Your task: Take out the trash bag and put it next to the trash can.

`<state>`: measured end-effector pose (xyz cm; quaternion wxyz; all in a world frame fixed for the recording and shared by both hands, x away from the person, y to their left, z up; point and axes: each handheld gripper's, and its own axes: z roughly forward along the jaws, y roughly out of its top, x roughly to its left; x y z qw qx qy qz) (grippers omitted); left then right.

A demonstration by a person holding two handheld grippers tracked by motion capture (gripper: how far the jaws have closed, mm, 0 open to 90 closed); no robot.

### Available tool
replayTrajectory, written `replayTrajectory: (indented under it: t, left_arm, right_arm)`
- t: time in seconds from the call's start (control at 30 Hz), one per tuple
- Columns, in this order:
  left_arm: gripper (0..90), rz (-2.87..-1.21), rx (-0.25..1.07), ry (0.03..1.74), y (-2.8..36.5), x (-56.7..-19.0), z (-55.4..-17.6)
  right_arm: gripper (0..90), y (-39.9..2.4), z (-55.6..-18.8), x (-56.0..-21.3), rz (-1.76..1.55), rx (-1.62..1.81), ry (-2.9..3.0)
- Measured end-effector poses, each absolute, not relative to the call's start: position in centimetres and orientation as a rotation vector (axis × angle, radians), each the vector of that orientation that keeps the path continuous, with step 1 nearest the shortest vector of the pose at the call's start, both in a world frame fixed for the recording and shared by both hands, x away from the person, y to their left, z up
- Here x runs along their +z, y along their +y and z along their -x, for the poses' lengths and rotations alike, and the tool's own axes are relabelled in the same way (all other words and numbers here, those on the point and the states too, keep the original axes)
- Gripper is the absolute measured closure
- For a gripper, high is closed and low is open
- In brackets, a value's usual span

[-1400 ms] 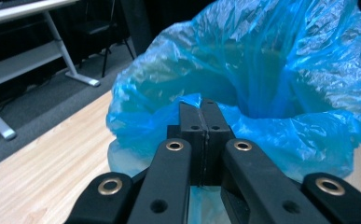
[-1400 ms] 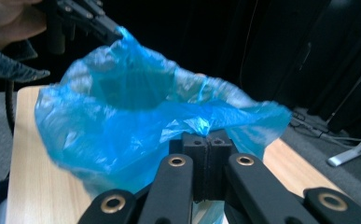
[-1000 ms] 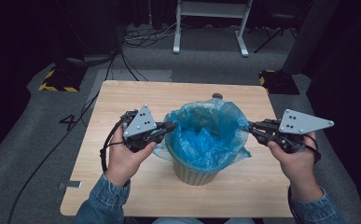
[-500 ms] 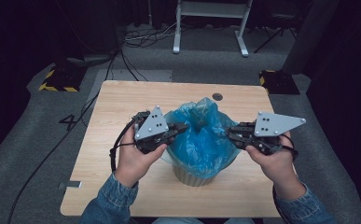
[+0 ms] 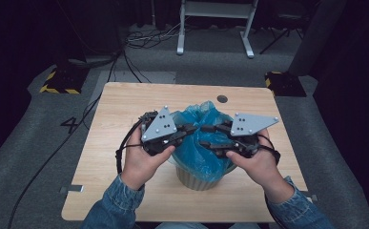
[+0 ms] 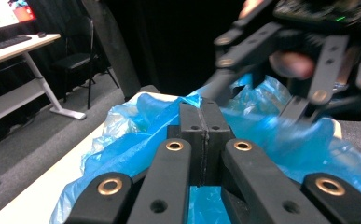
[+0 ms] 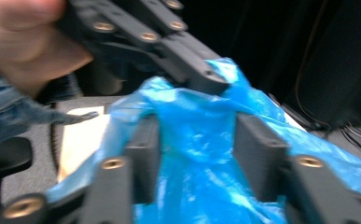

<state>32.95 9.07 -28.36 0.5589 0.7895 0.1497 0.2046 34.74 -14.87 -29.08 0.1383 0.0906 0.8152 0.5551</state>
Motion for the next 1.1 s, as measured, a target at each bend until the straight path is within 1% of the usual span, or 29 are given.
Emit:
replayTrajectory:
  t: [0.03, 0.1, 0.2, 0.27, 0.3, 0.33, 0.37, 0.4, 0.43, 0.47, 0.53, 0.6, 0.63, 0.7, 0.73, 0.77, 0.8, 0.9, 1.1]
  left_arm:
    - [90.0, -1.865, 0.480, 0.348, 9.0, -28.4, -32.9]
    - [90.0, -1.872, 0.477, 0.339, 8.9, -28.4, -32.8]
    - [90.0, -1.876, 0.474, 0.335, 8.8, -28.4, -32.8]
    - [90.0, -1.879, 0.467, 0.330, 8.7, -28.5, -32.7]
    - [90.0, -1.883, 0.465, 0.325, 8.7, -28.5, -32.7]
    - [90.0, -1.883, 0.462, 0.322, 8.6, -28.6, -32.7]
    - [90.0, -1.889, 0.458, 0.320, 8.5, -28.6, -32.6]
    - [90.0, -1.890, 0.456, 0.316, 8.5, -28.6, -32.6]
    - [90.0, -1.894, 0.453, 0.313, 8.5, -28.7, -32.5]
    - [90.0, -1.894, 0.453, 0.313, 8.5, -28.7, -32.5]
    - [88.9, -1.872, 0.448, 0.317, 8.7, -28.8, -32.5]
    - [80.8, -1.847, 0.452, 0.332, 9.0, -28.9, -32.5]
    - [70.8, -1.843, 0.475, 0.360, 9.3, -29.0, -32.5]
    - [62.3, -1.836, 0.476, 0.370, 9.5, -29.0, -32.4]
    - [62.3, -1.830, 0.479, 0.380, 9.7, -29.0, -32.3]
    - [52.5, -1.813, 0.499, 0.403, 10.2, -28.9, -32.1]
    - [49.6, -1.813, 0.499, 0.403, 10.2, -28.9, -32.1]
    - [42.3, -1.798, 0.534, 0.435, 11.5, -28.8, -31.5]
    - [40.6, -1.799, 0.568, 0.476, 13.1, -29.1, -30.8]
  right_arm:
    - [44.1, -14.4, -35.3, -29.3, -0.272, 1.582, 2.356]
    - [40.0, -14.1, -35.7, -29.6, -0.288, 1.551, 2.352]
    - [38.0, -13.6, -36.0, -29.9, -0.300, 1.531, 2.355]
    - [38.3, -13.3, -36.3, -30.1, -0.306, 1.521, 2.364]
    - [40.2, -13.1, -36.4, -30.2, -0.310, 1.515, 2.370]
    - [43.2, -12.9, -36.5, -30.2, -0.304, 1.508, 2.375]
    - [48.6, -12.8, -36.6, -30.3, -0.302, 1.504, 2.384]
    - [58.4, -12.7, -36.8, -30.4, -0.286, 1.497, 2.395]
    - [71.3, -12.7, -37.0, -30.4, -0.265, 1.487, 2.410]
    - [71.3, -12.7, -37.0, -30.4, -0.265, 1.487, 2.410]
    - [80.4, -12.8, -37.1, -30.4, -0.258, 1.512, 2.410]
    - [86.0, -13.1, -37.2, -30.3, -0.257, 1.530, 2.397]
    - [87.7, -13.3, -37.2, -30.2, -0.263, 1.546, 2.389]
    - [88.4, -13.6, -37.2, -30.1, -0.263, 1.565, 2.378]
    - [88.4, -13.6, -37.2, -30.1, -0.263, 1.565, 2.378]
    - [88.6, -13.8, -37.3, -29.9, -0.263, 1.586, 2.365]
    - [88.6, -13.8, -37.3, -29.9, -0.263, 1.586, 2.365]
    - [88.7, -14.3, -37.6, -29.3, -0.267, 1.629, 2.341]
    - [88.7, -14.7, -37.9, -28.3, -0.257, 1.669, 2.308]
